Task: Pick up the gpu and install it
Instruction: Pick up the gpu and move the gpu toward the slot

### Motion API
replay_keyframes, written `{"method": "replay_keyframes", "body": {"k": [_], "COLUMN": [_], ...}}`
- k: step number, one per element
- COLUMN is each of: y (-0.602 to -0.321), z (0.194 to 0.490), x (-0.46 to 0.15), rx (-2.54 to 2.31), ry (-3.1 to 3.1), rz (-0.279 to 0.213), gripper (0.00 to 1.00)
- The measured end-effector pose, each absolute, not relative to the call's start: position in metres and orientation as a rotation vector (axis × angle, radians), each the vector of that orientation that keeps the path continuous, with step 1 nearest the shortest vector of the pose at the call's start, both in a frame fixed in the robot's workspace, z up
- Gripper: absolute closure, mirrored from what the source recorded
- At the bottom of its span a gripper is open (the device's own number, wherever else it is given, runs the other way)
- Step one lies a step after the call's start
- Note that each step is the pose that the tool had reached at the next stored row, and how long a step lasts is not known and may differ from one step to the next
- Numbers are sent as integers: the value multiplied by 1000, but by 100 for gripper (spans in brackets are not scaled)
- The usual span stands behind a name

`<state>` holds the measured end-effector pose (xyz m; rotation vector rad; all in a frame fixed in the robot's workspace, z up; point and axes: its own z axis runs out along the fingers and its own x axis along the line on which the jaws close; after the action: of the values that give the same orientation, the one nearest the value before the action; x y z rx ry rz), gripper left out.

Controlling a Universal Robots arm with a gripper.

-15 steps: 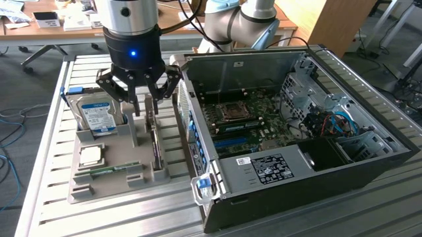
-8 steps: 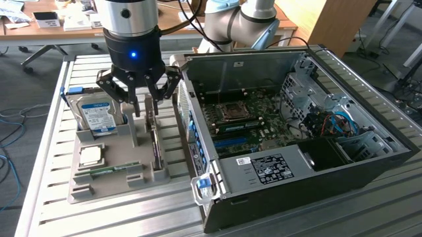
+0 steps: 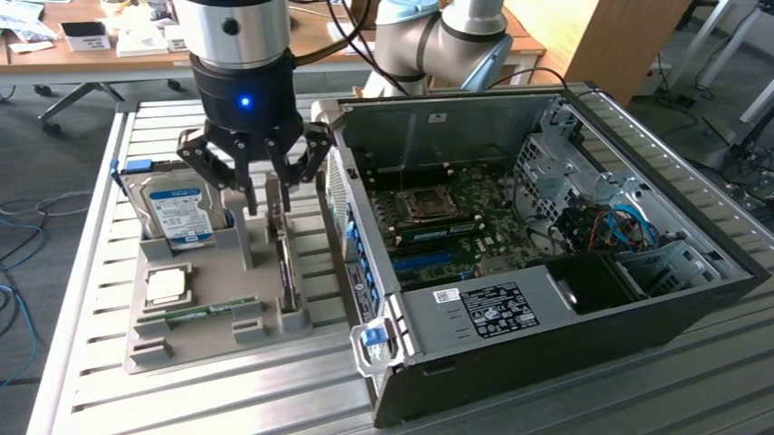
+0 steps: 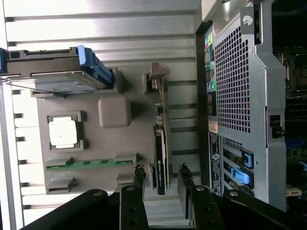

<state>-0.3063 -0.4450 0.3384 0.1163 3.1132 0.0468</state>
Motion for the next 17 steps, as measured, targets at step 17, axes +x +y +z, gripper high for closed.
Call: {"method": "replay_keyframes", "body": {"k": [17], "y": [-445], "z": [326], "x": [-306], "rx": [116], "ry": [3114], "rz": [46], "gripper": [58]}}
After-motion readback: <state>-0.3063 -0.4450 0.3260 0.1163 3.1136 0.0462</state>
